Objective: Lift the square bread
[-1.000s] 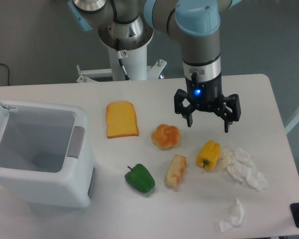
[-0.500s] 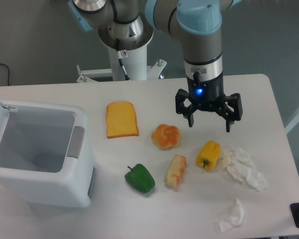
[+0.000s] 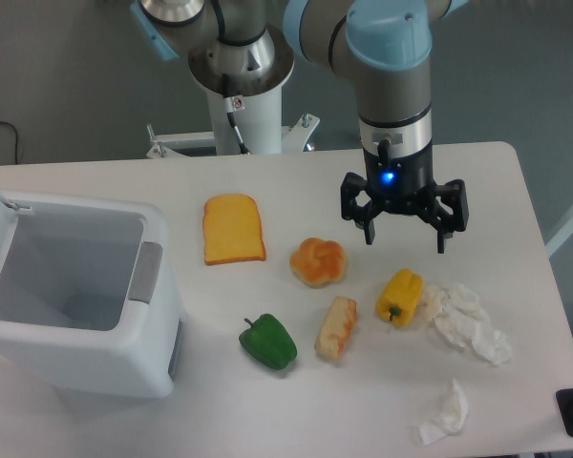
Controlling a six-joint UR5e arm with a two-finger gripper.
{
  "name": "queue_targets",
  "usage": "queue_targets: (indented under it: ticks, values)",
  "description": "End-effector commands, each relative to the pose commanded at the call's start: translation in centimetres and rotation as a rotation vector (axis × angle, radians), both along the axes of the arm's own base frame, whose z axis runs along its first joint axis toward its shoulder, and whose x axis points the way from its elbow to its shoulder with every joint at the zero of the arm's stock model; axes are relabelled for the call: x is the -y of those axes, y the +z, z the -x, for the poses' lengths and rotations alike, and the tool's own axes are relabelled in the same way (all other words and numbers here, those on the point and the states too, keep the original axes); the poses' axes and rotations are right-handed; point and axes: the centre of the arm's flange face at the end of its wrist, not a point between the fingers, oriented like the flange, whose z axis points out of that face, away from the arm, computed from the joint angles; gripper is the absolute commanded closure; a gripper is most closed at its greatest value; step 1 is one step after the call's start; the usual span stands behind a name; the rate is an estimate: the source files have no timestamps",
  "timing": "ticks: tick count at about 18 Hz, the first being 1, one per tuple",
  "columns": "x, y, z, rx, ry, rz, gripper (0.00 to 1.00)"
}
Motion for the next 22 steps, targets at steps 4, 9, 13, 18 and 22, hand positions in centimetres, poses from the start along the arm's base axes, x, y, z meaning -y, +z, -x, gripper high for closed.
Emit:
queue_targets:
  ticks: [4,9,13,18,22]
  values:
    - [-0.2,-0.4,-0.2,0.031,-0.012,-0.037,0.0]
    - [-0.8,-1.4,0.2,0.037,0.03,-0.051,0.0]
    - [-1.0,-1.8,0.1,0.044,0.026,-0.052,0.0]
    - [-1.1,-1.7,0.0,0.049,0.015,-0.062,0.0]
    - [-1.2,-1.8,-0.1,0.053,0.013,-0.065,0.0]
